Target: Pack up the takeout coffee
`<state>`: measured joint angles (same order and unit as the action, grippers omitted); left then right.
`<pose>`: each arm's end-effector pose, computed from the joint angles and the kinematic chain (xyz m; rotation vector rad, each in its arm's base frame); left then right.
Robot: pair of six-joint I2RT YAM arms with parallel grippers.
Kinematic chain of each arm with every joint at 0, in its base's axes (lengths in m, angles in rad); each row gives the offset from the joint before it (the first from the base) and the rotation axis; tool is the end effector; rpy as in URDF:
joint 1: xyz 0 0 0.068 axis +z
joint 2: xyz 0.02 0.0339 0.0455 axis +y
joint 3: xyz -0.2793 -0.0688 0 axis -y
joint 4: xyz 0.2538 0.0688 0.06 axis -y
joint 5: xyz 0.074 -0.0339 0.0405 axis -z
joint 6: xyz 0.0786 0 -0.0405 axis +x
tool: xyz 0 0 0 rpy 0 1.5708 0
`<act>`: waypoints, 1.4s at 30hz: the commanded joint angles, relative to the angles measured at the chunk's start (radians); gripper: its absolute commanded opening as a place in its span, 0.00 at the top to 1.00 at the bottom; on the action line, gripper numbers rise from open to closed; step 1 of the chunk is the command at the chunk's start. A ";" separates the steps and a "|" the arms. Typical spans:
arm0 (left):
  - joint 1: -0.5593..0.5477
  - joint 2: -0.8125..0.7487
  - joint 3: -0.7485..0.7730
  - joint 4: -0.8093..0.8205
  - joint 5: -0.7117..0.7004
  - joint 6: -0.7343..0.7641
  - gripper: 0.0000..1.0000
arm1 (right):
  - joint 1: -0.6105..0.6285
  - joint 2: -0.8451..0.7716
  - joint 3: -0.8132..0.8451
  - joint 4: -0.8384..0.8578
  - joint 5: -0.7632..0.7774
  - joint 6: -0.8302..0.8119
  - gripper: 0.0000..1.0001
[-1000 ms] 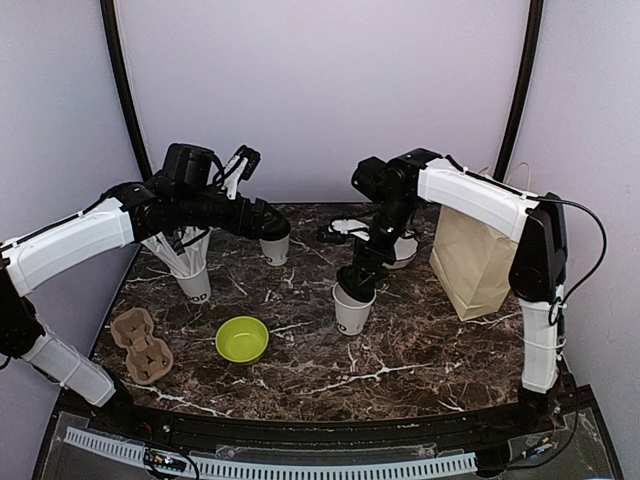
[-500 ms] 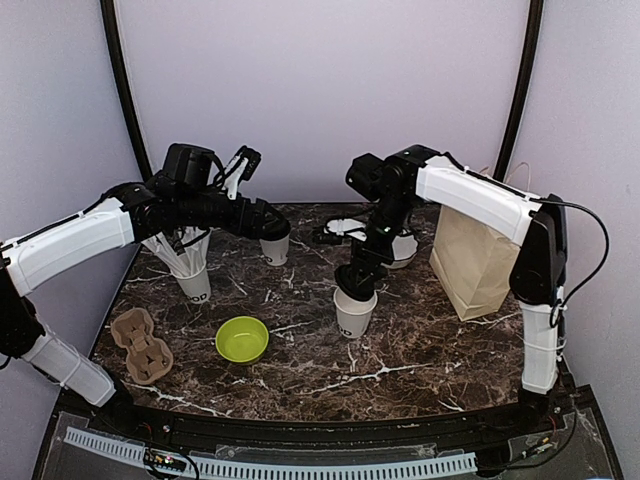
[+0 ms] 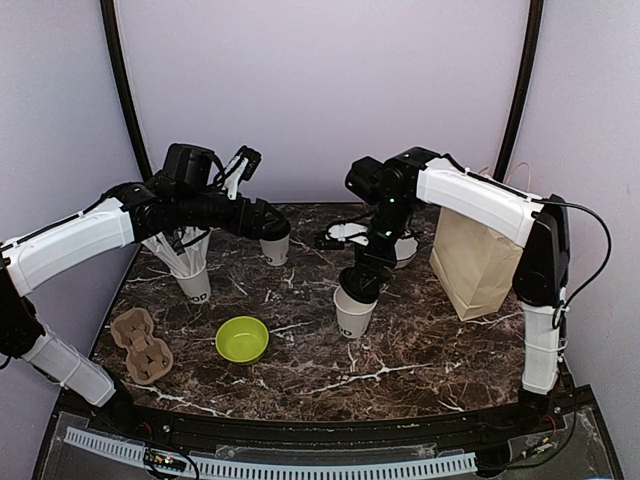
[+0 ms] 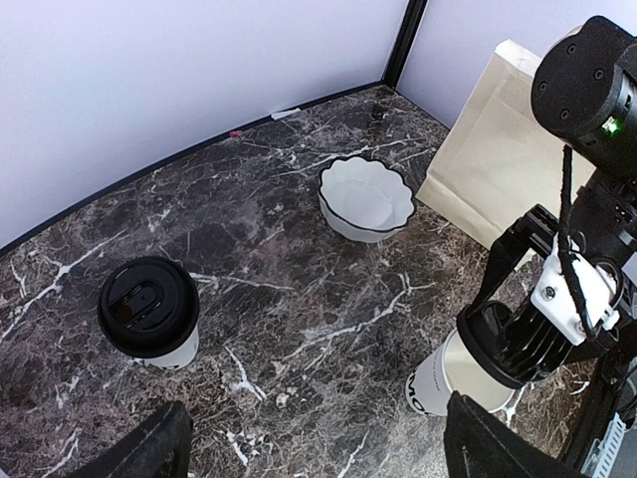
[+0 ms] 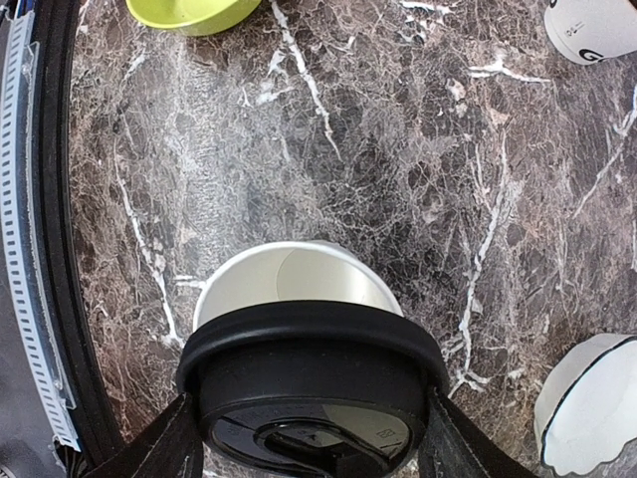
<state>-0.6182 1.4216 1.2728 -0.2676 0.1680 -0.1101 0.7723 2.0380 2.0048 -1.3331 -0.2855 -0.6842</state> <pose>0.2995 -0.2292 0.3501 0.6193 1.9412 -0.6319 0.2938 0.3172 0.2681 -1.9754 2.1505 0.4324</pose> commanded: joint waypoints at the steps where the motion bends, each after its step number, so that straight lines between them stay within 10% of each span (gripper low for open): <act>1: 0.003 -0.004 -0.007 0.005 0.014 -0.010 0.10 | 0.011 -0.017 -0.012 -0.003 0.015 -0.011 0.34; 42: 0.003 -0.006 -0.033 0.019 0.035 -0.026 0.10 | 0.060 0.000 -0.015 0.010 0.061 -0.007 0.29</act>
<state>-0.6182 1.4220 1.2594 -0.2634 0.1864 -0.1211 0.8207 2.0491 1.9835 -1.3296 -0.2241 -0.6880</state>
